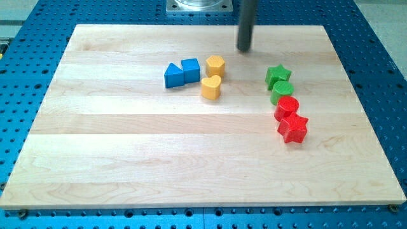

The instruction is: Move the green circle diagonally to the top left of the green star

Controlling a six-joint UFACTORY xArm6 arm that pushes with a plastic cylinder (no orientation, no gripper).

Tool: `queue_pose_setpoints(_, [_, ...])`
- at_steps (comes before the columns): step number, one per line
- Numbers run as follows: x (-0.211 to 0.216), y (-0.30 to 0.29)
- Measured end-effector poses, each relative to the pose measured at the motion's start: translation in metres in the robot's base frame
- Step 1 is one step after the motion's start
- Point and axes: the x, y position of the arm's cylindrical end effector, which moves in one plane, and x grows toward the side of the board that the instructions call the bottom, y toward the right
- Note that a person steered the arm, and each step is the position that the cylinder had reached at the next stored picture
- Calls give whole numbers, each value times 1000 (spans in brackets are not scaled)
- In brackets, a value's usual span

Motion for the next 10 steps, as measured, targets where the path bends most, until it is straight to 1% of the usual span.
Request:
queue_pose_setpoints(1, [36, 58])
queue_pose_setpoints(2, [76, 84])
queue_pose_setpoints(3, [132, 83])
queue_pose_setpoints(4, [169, 36])
queue_pose_setpoints(5, [167, 25])
queue_pose_setpoints(6, [150, 15])
queue_pose_setpoints(7, [77, -21])
queue_pose_setpoints(8, [41, -56])
queue_pose_setpoints(9, [25, -45])
queue_pose_setpoints(10, [-12, -37])
